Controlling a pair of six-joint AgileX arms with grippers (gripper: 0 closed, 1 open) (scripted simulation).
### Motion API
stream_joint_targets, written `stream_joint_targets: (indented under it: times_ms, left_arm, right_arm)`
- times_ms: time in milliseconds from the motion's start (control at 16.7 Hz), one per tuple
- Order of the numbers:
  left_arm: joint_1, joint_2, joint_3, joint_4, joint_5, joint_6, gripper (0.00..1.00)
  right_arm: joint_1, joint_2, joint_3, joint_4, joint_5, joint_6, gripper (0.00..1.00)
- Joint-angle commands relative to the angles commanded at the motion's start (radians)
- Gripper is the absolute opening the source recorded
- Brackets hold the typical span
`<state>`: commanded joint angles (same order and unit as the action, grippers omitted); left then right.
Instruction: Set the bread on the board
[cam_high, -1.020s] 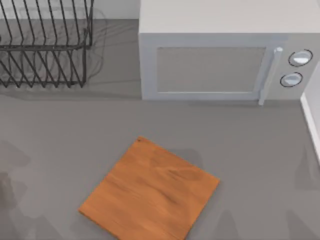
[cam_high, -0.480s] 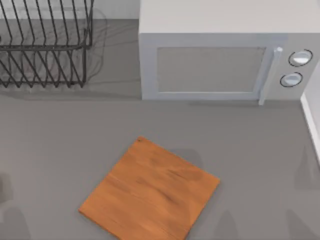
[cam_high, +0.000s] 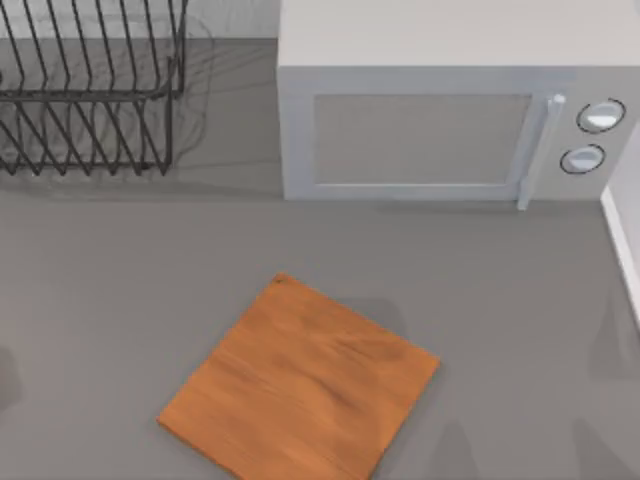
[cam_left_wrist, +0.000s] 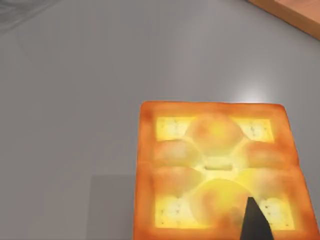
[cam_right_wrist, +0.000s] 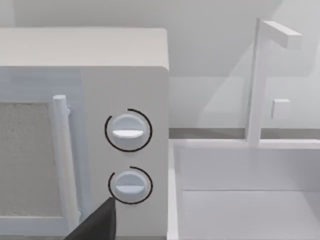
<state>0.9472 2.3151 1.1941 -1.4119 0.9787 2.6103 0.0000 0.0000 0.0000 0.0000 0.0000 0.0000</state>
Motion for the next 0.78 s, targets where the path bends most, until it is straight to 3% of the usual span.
stream_joint_targets:
  times_ms: [480, 780]
  left_arm:
    - [0.004, -0.028, -0.009, -0.054, 0.007, 0.022, 1.00]
    - [-0.063, -0.026, -0.058, 0.071, 0.073, -0.050, 1.00]
  right_arm:
    - [0.000, 0.000, 0.000, 0.000, 0.000, 0.000, 1.00]
    - [0.000, 0.000, 0.000, 0.000, 0.000, 0.000, 1.00]
